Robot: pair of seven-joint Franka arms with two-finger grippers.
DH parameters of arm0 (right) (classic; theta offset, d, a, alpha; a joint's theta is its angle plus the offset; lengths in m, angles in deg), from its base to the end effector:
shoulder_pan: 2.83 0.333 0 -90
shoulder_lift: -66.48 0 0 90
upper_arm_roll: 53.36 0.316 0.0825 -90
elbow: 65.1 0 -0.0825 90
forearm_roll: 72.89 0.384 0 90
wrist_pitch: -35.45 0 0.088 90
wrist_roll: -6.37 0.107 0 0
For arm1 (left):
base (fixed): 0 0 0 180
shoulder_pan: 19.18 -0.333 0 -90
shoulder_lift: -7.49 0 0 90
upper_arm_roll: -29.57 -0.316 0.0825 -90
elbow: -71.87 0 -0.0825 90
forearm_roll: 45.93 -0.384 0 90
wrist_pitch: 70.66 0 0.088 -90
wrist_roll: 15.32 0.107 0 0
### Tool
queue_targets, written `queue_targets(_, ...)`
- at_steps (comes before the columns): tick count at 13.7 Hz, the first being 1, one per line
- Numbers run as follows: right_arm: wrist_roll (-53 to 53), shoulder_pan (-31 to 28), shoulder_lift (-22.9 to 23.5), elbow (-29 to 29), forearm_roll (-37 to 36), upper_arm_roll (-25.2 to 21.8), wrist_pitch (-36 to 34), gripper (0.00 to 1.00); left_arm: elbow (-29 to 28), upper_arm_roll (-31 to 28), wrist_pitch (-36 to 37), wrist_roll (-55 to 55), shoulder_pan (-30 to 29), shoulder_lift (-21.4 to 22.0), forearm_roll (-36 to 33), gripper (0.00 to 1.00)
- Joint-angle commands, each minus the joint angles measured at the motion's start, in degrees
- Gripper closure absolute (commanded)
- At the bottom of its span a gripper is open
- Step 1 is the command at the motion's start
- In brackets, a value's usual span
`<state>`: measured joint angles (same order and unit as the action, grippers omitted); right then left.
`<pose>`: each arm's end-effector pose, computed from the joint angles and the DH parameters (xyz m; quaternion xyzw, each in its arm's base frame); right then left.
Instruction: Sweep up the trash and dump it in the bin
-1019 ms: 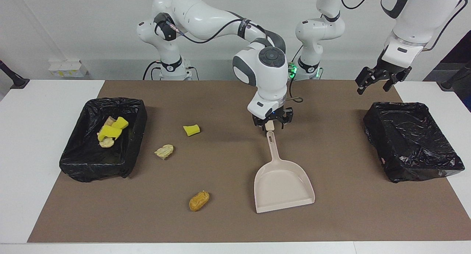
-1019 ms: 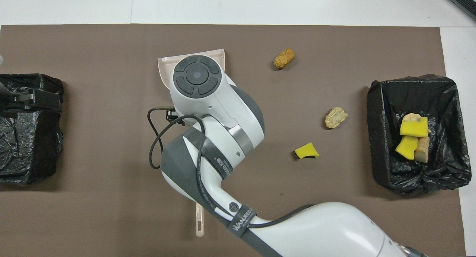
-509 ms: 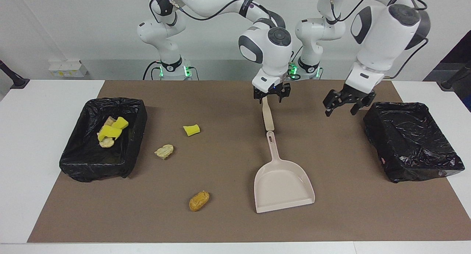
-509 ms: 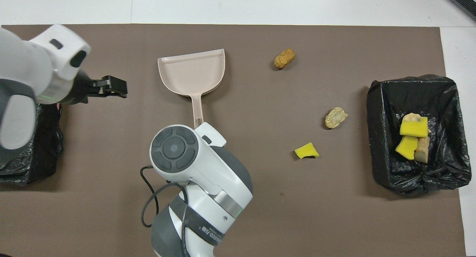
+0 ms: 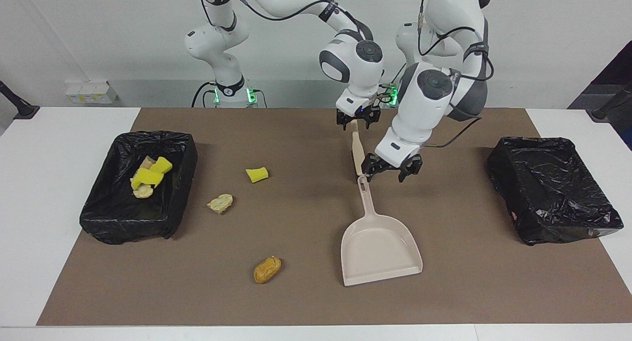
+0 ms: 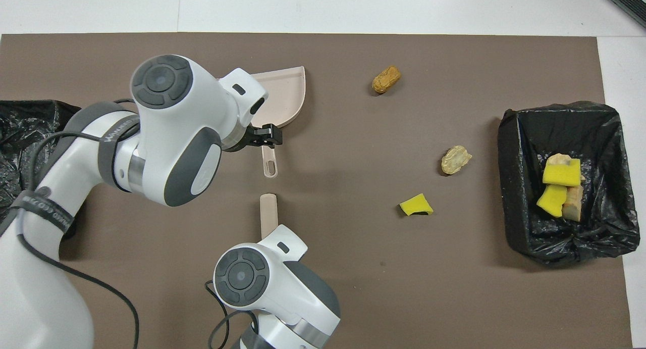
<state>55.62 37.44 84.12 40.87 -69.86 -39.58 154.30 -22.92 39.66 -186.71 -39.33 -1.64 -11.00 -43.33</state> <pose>0.3678 0.4973 0.3567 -0.9973 -0.0241 0.0695 0.0072 0.5856 -0.2967 0.4310 0.9983 -0.0169 0.0028 0.0550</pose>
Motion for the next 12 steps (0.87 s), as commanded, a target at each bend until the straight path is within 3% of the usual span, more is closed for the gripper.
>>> queue_targets(1, 0.42, 0.86, -4.01, 6.60, 1.10, 0.10, 3.31, 0.20, -0.83, -0.95, -2.16, -0.42, 1.01, -1.19, 0.21, 0.00)
queue_targets(5, 0.07, 2.26, -3.32, 8.55, 2.67, 0.37, 6.56, 0.25, -2.50, -0.95, -6.73, -3.67, 3.46, -3.92, 0.21, 0.00)
queue_targets(9, 0.86, 2.71, -2.79, 6.80, 2.68, 0.28, 6.13, 0.31, -4.17, -1.04, -6.13, -3.76, 4.53, -4.28, 0.12, 0.00)
queue_targets(10, 0.86, 2.71, -2.78, 6.79, 2.42, 0.19, 6.30, 0.33, -4.17, -1.04, -5.78, -3.76, 4.44, -4.28, 0.12, 0.12)
queue_targets(12, 0.68, 2.53, -2.61, 6.79, 2.24, 0.19, 6.92, 0.43, -3.12, -1.04, -3.50, -3.76, 4.26, -4.19, 0.12, 0.85)
